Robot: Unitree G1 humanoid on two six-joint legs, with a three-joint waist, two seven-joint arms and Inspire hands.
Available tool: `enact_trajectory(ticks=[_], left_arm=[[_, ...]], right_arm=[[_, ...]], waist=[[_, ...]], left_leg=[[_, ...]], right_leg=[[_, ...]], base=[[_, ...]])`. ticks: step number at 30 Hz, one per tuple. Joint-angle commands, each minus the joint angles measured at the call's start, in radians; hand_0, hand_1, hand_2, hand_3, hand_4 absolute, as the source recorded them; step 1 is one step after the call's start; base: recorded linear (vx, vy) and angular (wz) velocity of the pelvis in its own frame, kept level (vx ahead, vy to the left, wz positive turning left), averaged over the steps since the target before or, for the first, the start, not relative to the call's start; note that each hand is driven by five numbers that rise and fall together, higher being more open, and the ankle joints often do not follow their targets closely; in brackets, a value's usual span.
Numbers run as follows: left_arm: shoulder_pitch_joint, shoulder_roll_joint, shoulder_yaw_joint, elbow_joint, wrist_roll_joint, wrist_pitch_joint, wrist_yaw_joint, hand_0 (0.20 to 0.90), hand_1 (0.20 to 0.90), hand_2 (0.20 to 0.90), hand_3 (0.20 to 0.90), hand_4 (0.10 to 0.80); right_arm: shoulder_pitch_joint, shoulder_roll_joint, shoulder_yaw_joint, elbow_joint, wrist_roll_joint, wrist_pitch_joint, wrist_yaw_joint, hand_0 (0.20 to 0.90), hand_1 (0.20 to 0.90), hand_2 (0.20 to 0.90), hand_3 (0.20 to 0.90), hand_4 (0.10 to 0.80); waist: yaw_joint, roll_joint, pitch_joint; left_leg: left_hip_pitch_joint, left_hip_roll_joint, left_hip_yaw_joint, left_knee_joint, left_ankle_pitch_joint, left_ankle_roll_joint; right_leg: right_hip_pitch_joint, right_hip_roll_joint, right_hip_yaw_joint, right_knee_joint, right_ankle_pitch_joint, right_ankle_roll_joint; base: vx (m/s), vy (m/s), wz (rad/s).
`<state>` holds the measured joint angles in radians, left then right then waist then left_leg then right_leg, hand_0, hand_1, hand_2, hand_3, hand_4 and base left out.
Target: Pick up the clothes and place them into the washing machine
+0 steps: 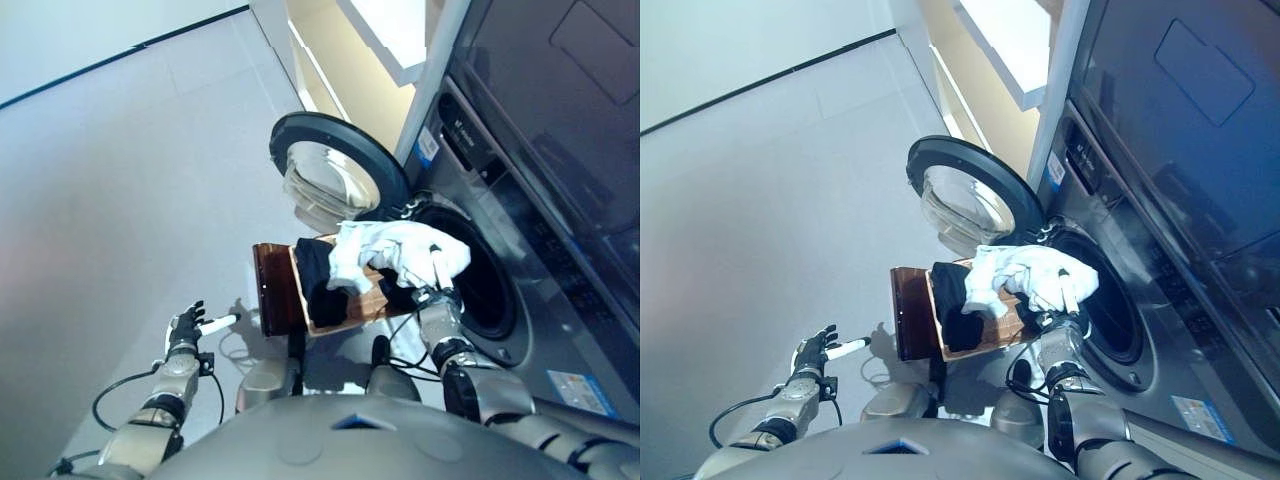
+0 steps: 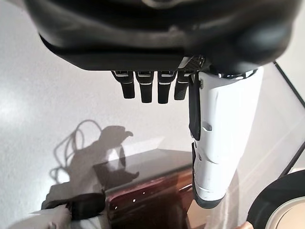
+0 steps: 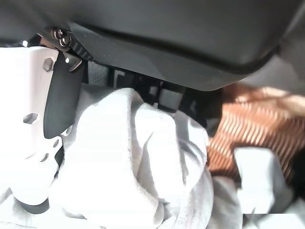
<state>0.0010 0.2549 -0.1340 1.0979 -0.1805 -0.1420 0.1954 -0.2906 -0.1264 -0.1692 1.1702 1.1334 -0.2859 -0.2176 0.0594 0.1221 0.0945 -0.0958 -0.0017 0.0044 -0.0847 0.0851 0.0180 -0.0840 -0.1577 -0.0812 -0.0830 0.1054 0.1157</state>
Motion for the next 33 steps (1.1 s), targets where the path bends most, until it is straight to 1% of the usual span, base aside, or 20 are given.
enact_trajectory(ticks=[1,4,5,6,7,9,11,12,13,14,15,16,17,18,19,21,22,27,29,33], left_arm=[[-0.087,0.031,-0.021,-0.011,-0.032,-0.081,0.023,0.9,0.9,0.9,0.9,0.8],[-0.099,0.018,-0.049,-0.045,-0.065,-0.098,0.025,0.9,0.9,0.9,0.9,0.8],[-0.099,0.018,-0.049,-0.045,-0.065,-0.098,0.025,0.9,0.9,0.9,0.9,0.8],[-0.108,0.009,-0.069,-0.058,-0.085,-0.11,0.027,0.9,0.9,0.9,0.9,0.8],[-0.11,0.008,-0.07,-0.058,-0.085,-0.11,0.027,0.9,0.9,0.9,0.9,0.8],[-0.115,0.003,-0.079,-0.064,-0.097,-0.117,0.028,0.9,0.9,0.9,0.9,0.8],[-0.123,-0.005,-0.091,-0.082,-0.112,-0.124,0.03,0.9,0.9,0.9,0.9,0.8],[-0.123,-0.008,-0.096,-0.094,-0.126,-0.132,0.034,0.9,0.9,0.9,0.9,0.8],[-0.125,-0.009,-0.097,-0.095,-0.127,-0.131,0.034,0.9,0.9,0.9,0.9,0.8],[-0.118,-0.015,-0.104,-0.111,-0.139,-0.139,0.029,0.9,0.9,0.9,0.9,0.8],[-0.119,-0.017,-0.105,-0.113,-0.14,-0.139,0.029,0.9,0.9,0.9,0.9,0.8],[-0.112,-0.021,-0.108,-0.118,-0.15,-0.142,0.027,0.9,0.9,0.9,0.9,0.8],[-0.114,-0.024,-0.11,-0.119,-0.151,-0.142,0.027,0.9,0.9,0.9,0.9,0.8],[-0.107,-0.027,-0.116,-0.131,-0.161,-0.146,0.021,0.9,0.9,0.9,0.9,0.8],[-0.108,-0.03,-0.117,-0.132,-0.162,-0.146,0.021,0.9,0.9,0.9,0.9,0.8],[-0.093,-0.04,-0.128,-0.136,-0.172,-0.152,0.016,0.9,0.9,0.9,0.9,0.8],[-0.094,-0.043,-0.13,-0.137,-0.172,-0.152,0.015,0.9,0.9,0.9,0.9,0.8],[-0.084,-0.057,-0.143,-0.136,-0.181,-0.156,0.007,0.9,0.9,0.9,0.9,0.8],[-0.076,-0.059,-0.145,-0.147,-0.19,-0.161,0.002,0.9,0.9,0.9,0.9,0.8],[-0.078,-0.061,-0.148,-0.152,-0.199,-0.161,-0.003,0.9,0.9,0.9,0.9,0.8]], right_arm=[[-0.142,-0.033,-0.074,-0.014,0.046,-0.099,0.022,0.2,0.2,0.2,0.2,0.3],[-0.2,-0.08,-0.098,-0.003,0.048,-0.106,-0.008,0.2,0.2,0.2,0.2,0.3],[-0.2,-0.08,-0.099,-0.003,0.048,-0.106,-0.008,0.2,0.2,0.2,0.2,0.3],[-0.241,-0.11,-0.137,-0.005,0.072,-0.128,-0.035,0.2,0.2,0.2,0.2,0.3],[-0.244,-0.113,-0.138,-0.004,0.072,-0.128,-0.036,0.2,0.2,0.2,0.2,0.3],[-0.267,-0.128,-0.149,-0.009,0.08,-0.135,-0.049,0.2,0.2,0.2,0.2,0.3],[-0.297,-0.157,-0.175,-0.019,0.09,-0.153,-0.069,0.2,0.2,0.2,0.2,0.3],[-0.324,-0.183,-0.198,-0.041,0.096,-0.176,-0.089,0.2,0.2,0.2,0.2,0.3],[-0.327,-0.185,-0.199,-0.041,0.095,-0.176,-0.092,0.2,0.2,0.2,0.2,0.3],[-0.345,-0.222,-0.231,-0.061,0.091,-0.2,-0.115,0.2,0.2,0.2,0.2,0.3],[-0.347,-0.224,-0.231,-0.063,0.087,-0.2,-0.12,0.2,0.2,0.2,0.2,0.3],[-0.367,-0.263,-0.259,-0.093,0.086,-0.223,-0.144,0.2,0.2,0.2,0.2,0.3],[-0.369,-0.267,-0.26,-0.095,0.082,-0.224,-0.15,0.2,0.2,0.2,0.2,0.3],[-0.395,-0.316,-0.274,-0.102,0.061,-0.234,-0.181,0.2,0.2,0.2,0.2,0.3],[-0.399,-0.321,-0.274,-0.101,0.056,-0.233,-0.186,0.2,0.2,0.2,0.2,0.3],[-0.442,-0.397,-0.286,-0.121,0.026,-0.249,-0.23,0.2,0.2,0.2,0.2,0.3],[-0.445,-0.402,-0.285,-0.12,0.022,-0.248,-0.234,0.2,0.2,0.2,0.2,0.3],[-0.499,-0.514,-0.282,-0.141,-0.022,-0.266,-0.275,0.2,0.2,0.2,0.2,0.3],[-0.525,-0.571,-0.272,-0.149,-0.033,-0.271,-0.28,0.2,0.2,0.2,0.2,0.3],[-0.555,-0.627,-0.249,-0.16,-0.042,-0.284,-0.283,0.2,0.2,0.2,0.2,0.3]], waist=[[0.004,0.022,0.02],[0.007,0.072,0.046],[0.008,0.072,0.046],[0.009,0.109,0.063],[0.011,0.11,0.064],[0.014,0.128,0.069],[0.015,0.152,0.078],[0.014,0.173,0.082],[0.016,0.174,0.082],[0.017,0.199,0.087],[0.018,0.201,0.086],[0.015,0.225,0.086],[0.017,0.227,0.085],[0.018,0.252,0.083],[0.02,0.255,0.082],[0.026,0.29,0.076],[0.029,0.293,0.075],[0.035,0.332,0.062],[0.04,0.336,0.055],[0.043,0.339,0.045]], left_leg=[[0.016,-0.05,0.004,-0.003,-0.068,-0.05],[0.002,-0.078,0.001,-0.003,-0.064,-0.041],[0.002,-0.079,0.001,-0.003,-0.064,-0.041],[-0.012,-0.097,0.0,-0.003,-0.06,-0.039],[-0.014,-0.098,0.0,-0.003,-0.06,-0.039],[-0.023,-0.107,0.001,-0.003,-0.058,-0.039],[-0.039,-0.12,-0.002,-0.003,-0.054,-0.039],[-0.051,-0.132,-0.005,-0.003,-0.052,-0.039],[-0.053,-0.133,-0.005,-0.003,-0.051,-0.039],[-0.068,-0.146,-0.008,-0.003,-0.05,-0.039],[-0.07,-0.147,-0.009,-0.003,-0.049,-0.038],[-0.081,-0.16,-0.008,-0.003,-0.05,-0.038],[-0.083,-0.161,-0.008,-0.003,-0.049,-0.037],[-0.092,-0.174,-0.007,-0.003,-0.048,-0.037],[-0.094,-0.176,-0.006,-0.003,-0.048,-0.037],[-0.107,-0.19,-0.001,-0.003,-0.048,-0.038],[-0.109,-0.19,-0.001,-0.003,-0.048,-0.037],[-0.125,-0.196,0.005,-0.003,-0.044,-0.043],[-0.133,-0.191,0.007,-0.003,-0.04,-0.047],[-0.139,-0.183,0.007,-0.003,-0.04,-0.054]], right_leg=[[-0.048,-0.089,0.041,0.075,-0.02,0.06],[-0.079,-0.117,0.051,0.102,-0.017,0.068],[-0.08,-0.117,0.051,0.103,-0.018,0.068],[-0.098,-0.138,0.056,0.115,-0.014,0.073],[-0.1,-0.139,0.056,0.116,-0.014,0.074],[-0.11,-0.151,0.055,0.117,-0.012,0.078],[-0.124,-0.164,0.056,0.118,-0.007,0.081],[-0.139,-0.174,0.06,0.121,-0.004,0.084],[-0.141,-0.174,0.061,0.122,-0.004,0.084],[-0.156,-0.19,0.066,0.123,-0.001,0.087],[-0.159,-0.191,0.066,0.124,-0.001,0.088],[-0.173,-0.203,0.072,0.126,0.0,0.089],[-0.176,-0.204,0.073,0.127,0.0,0.09],[-0.191,-0.218,0.081,0.129,0.001,0.092],[-0.194,-0.219,0.082,0.131,0.001,0.093],[-0.214,-0.236,0.095,0.136,-0.002,0.095],[-0.216,-0.237,0.096,0.136,-0.003,0.095],[-0.236,-0.245,0.109,0.136,-0.006,0.095],[-0.239,-0.239,0.111,0.133,-0.009,0.093],[-0.245,-0.229,0.109,0.128,-0.013,0.088]], base=[[-0.045,0.182,0.03],[-0.055,0.157,0.0],[-0.043,0.197,-0.06],[-0.024,0.139,-0.01],[-0.024,0.176,0.02],[0.002,0.085,0.04],[-0.016,0.098,0.07],[-0.017,0.08,0.04],[-0.018,0.098,0.02],[-0.012,0.055,-0.01],[0.001,0.099,0.04],[0.01,0.053,0.05],[0.033,0.116,0.1],[0.02,0.073,0.07],[0.029,0.093,0.06],[0.032,0.074,-0.01],[0.041,0.059,-0.08],[0.047,0.012,-0.03],[0.038,-0.045,-0.12],[0.033,-0.052,-0.02]])
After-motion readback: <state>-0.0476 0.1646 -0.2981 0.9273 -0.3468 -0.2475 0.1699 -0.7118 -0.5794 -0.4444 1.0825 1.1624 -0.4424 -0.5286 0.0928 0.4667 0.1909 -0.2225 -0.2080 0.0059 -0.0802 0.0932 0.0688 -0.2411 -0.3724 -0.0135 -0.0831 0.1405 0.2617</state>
